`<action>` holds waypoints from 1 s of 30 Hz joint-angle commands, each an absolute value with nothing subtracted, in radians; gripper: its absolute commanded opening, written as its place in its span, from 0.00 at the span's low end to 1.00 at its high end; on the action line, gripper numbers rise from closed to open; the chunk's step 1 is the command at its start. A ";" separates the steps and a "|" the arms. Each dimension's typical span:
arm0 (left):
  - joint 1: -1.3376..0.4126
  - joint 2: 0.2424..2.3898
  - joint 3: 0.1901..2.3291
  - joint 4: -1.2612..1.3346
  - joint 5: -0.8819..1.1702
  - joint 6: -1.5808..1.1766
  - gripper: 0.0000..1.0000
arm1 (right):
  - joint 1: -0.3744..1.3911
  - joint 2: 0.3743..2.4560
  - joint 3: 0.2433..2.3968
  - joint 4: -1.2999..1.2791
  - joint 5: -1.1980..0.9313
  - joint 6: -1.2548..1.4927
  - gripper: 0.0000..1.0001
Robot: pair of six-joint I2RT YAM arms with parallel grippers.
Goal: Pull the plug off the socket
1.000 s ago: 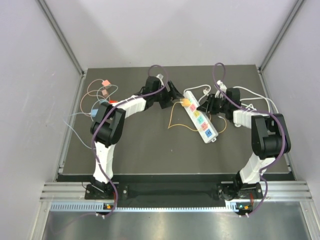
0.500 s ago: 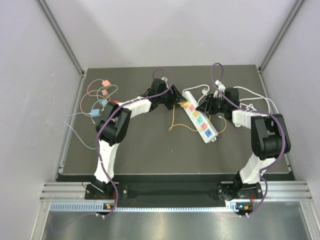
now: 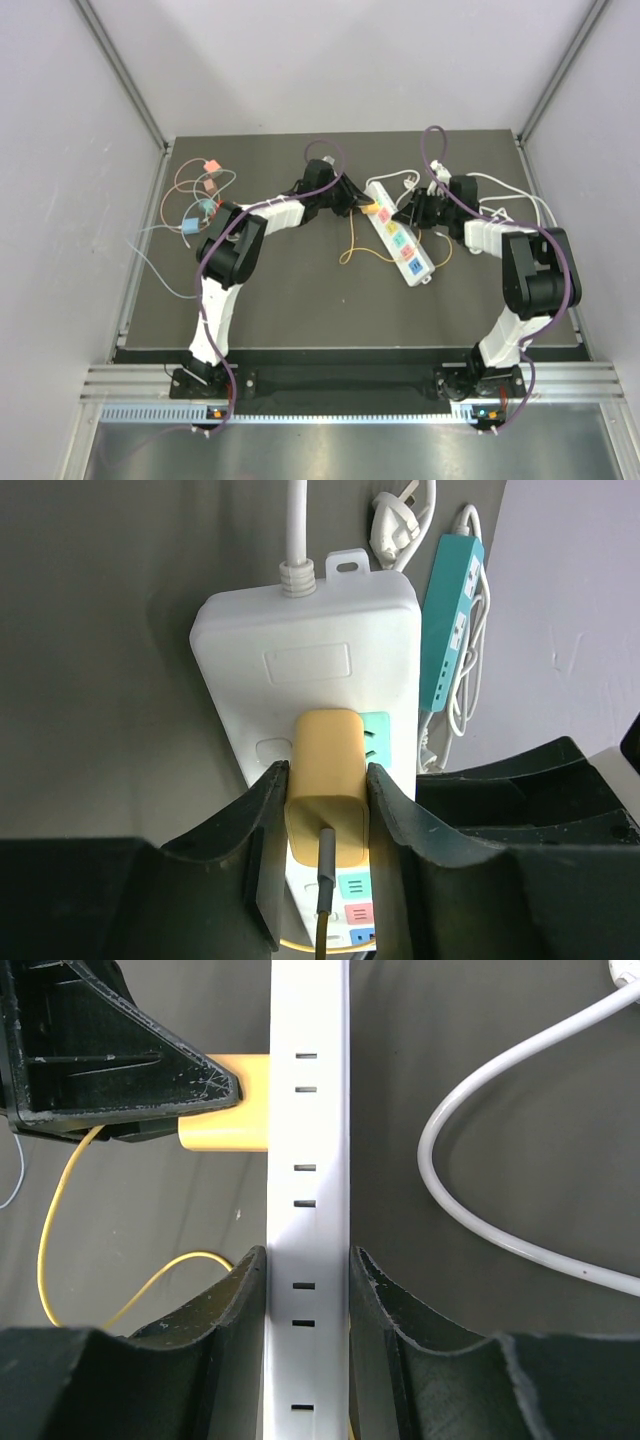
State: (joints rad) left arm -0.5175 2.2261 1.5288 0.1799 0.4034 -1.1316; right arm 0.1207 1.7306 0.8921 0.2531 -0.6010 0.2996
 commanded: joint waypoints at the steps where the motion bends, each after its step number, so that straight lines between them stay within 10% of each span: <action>1: -0.515 2.183 1.548 0.252 0.433 -1.095 0.00 | 0.132 1.697 0.923 0.253 -0.554 0.275 0.00; 17: -0.426 2.034 1.327 0.457 0.681 -1.390 0.00 | 0.114 1.669 0.914 0.238 -0.457 0.241 0.00; 30: -0.365 1.899 1.477 -0.198 0.454 -0.738 0.00 | 0.104 1.672 0.914 0.245 -0.492 0.256 0.00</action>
